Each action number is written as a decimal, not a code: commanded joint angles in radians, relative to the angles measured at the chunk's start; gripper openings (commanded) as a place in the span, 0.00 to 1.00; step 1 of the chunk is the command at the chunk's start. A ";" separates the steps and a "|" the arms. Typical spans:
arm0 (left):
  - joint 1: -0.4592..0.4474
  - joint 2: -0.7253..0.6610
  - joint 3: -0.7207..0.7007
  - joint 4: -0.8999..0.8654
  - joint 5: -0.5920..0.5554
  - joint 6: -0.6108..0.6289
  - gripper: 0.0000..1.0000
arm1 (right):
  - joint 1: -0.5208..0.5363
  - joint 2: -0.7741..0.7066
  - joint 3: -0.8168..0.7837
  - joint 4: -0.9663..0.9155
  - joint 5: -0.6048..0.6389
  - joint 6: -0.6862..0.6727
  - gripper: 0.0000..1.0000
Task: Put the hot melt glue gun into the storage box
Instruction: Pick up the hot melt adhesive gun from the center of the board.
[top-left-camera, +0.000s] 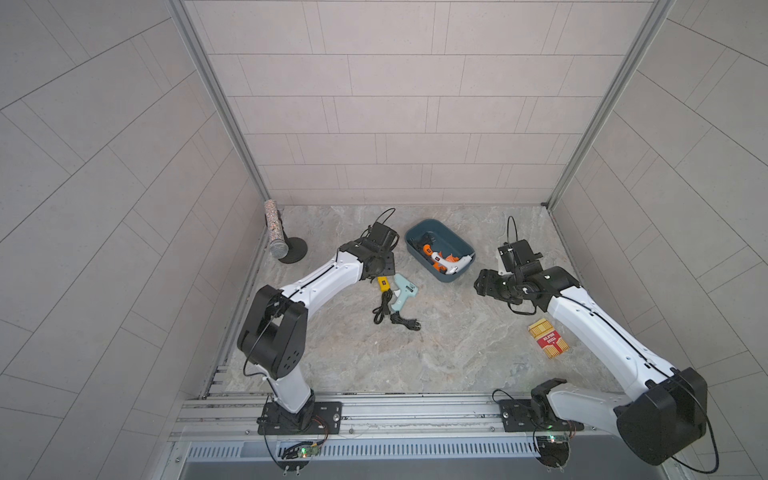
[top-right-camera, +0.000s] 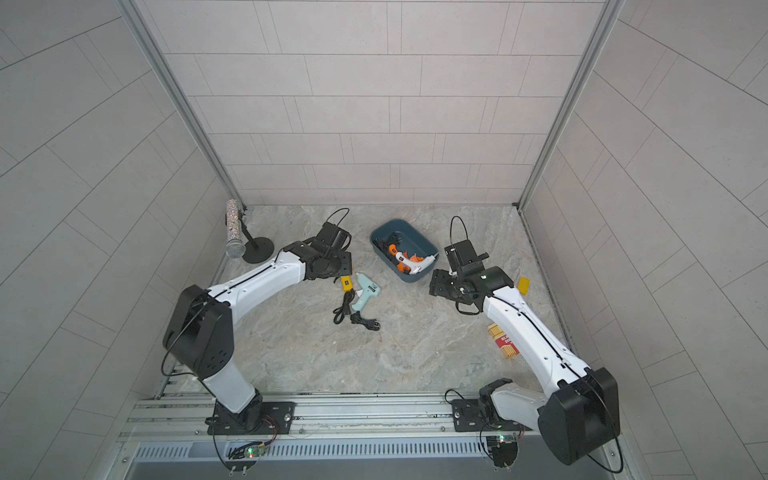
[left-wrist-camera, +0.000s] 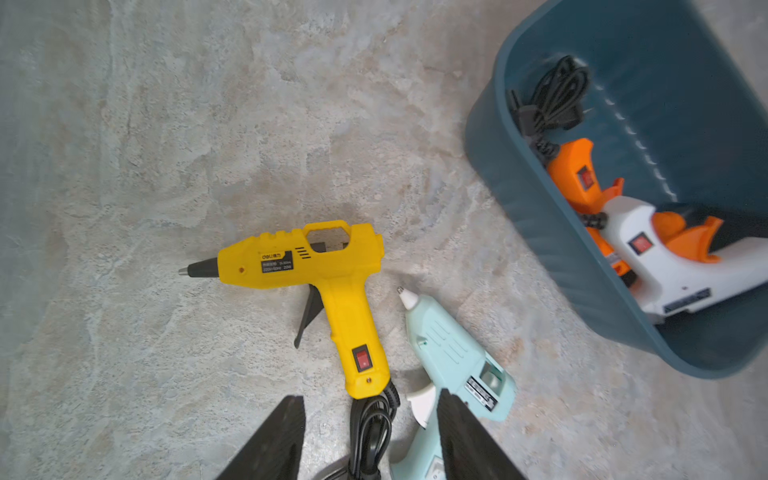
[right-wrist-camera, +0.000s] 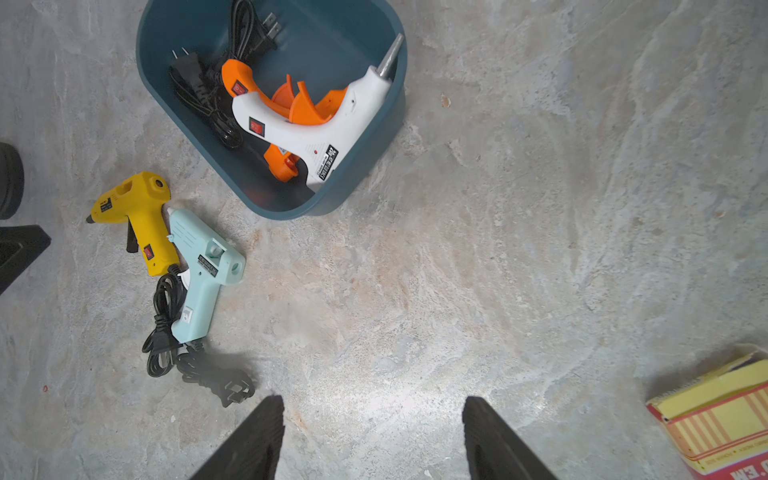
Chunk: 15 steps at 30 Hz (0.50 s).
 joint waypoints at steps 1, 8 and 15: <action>-0.010 0.069 0.061 -0.126 -0.083 0.007 0.61 | -0.012 -0.025 -0.015 -0.026 0.006 -0.027 0.73; -0.023 0.175 0.132 -0.187 -0.094 -0.016 0.66 | -0.033 -0.034 -0.033 -0.029 -0.004 -0.039 0.73; -0.048 0.250 0.160 -0.186 -0.092 -0.059 0.60 | -0.042 -0.029 -0.047 -0.022 -0.017 -0.046 0.74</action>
